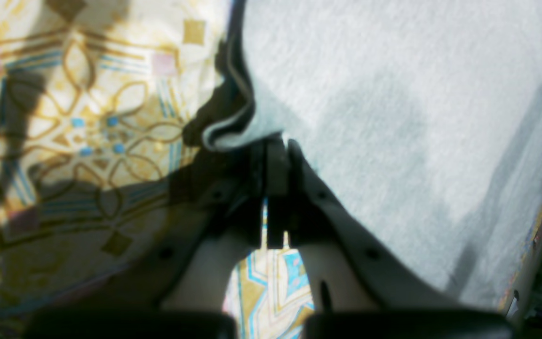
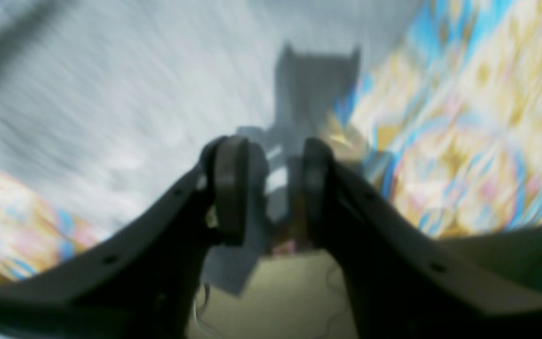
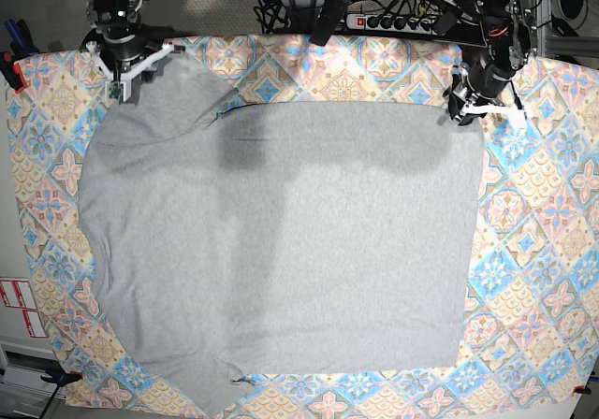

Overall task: Fold the T-shirt properly
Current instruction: 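Lower both grippers onto the shirt's shoulder corners and grasp them, then lift the shoulder corners and pull them toward the hem, then release the shoulder corners and raise both grippers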

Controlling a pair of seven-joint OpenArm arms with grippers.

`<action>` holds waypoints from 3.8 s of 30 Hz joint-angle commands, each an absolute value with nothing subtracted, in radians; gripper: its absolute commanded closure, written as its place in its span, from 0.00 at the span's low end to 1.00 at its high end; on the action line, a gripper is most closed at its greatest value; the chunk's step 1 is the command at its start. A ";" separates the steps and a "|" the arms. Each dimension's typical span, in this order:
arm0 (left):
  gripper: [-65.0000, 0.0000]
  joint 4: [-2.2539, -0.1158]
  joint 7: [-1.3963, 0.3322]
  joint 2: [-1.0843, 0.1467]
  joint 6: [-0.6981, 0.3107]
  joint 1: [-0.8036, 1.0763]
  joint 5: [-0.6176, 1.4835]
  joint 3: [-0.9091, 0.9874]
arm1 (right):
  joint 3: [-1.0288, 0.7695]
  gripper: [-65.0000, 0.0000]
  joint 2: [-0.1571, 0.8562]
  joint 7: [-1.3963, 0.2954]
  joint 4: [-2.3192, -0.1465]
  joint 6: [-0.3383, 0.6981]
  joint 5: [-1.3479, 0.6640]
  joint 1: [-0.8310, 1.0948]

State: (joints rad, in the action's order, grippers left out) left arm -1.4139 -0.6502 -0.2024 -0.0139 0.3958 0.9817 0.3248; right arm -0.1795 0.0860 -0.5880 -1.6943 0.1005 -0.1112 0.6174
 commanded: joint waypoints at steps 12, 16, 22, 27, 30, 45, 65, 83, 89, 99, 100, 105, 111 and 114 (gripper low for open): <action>1.00 -1.415 -0.696 -0.203 0.004 0.409 0.966 0.317 | -0.180 0.71 0.097 -0.567 -1.535 0.110 -0.417 0.556; 1.00 -1.415 -0.725 -0.203 0.004 0.415 0.966 0.321 | -0.185 0.96 0.097 -0.568 -1.552 0.173 -0.458 0.559; 1.00 -1.434 -0.733 -0.208 0.002 0.447 0.966 0.326 | -0.237 1.00 0.097 -0.567 -1.598 0.173 -0.456 0.605; 1.00 -1.540 -0.739 -0.209 0.002 0.512 0.958 0.323 | -0.317 1.00 0.097 -0.567 -1.695 0.174 -0.456 0.680; 1.00 -1.580 -0.739 -0.213 0.002 0.555 0.958 0.325 | -0.349 1.00 0.097 -0.567 -1.747 0.174 -0.456 0.722; 1.00 -1.635 -0.730 -0.305 0.001 0.733 0.960 0.328 | -0.519 1.00 0.097 -0.572 -1.834 0.460 -0.458 0.881; 1.00 -1.758 -0.687 -0.295 0.004 0.387 0.955 0.317 | -0.521 1.00 0.097 -0.702 -1.845 0.544 -0.456 0.407; 1.00 -1.363 -0.687 -0.303 0.007 0.058 0.957 0.291 | -0.464 0.92 0.099 -0.788 -1.518 0.544 -0.455 0.004; 0.59 -1.368 -0.696 -0.303 0.008 0.090 0.964 0.294 | -0.467 0.75 0.137 -0.794 -1.577 0.542 -0.455 0.062; 0.53 -1.598 -0.832 -0.243 0.008 0.297 0.964 0.401 | -0.553 0.74 0.170 -0.799 -1.624 0.541 -0.456 0.243; 0.53 -1.595 -0.834 -0.237 0.008 0.303 0.964 0.401 | -0.553 0.74 0.170 -0.799 -1.624 0.541 -0.456 0.248; 0.53 -1.575 -0.835 -0.203 0.008 0.318 0.964 0.403 | -0.552 0.74 0.170 -0.799 -1.624 0.541 -0.456 0.252; 0.53 -1.532 -0.835 -0.202 0.008 0.317 0.964 0.401 | -0.552 0.74 0.165 -0.799 -1.624 0.539 -0.456 0.252; 0.53 -1.488 -0.834 -0.202 0.008 0.311 0.963 0.403 | -0.552 0.74 0.165 -0.799 -1.624 0.539 -0.456 0.252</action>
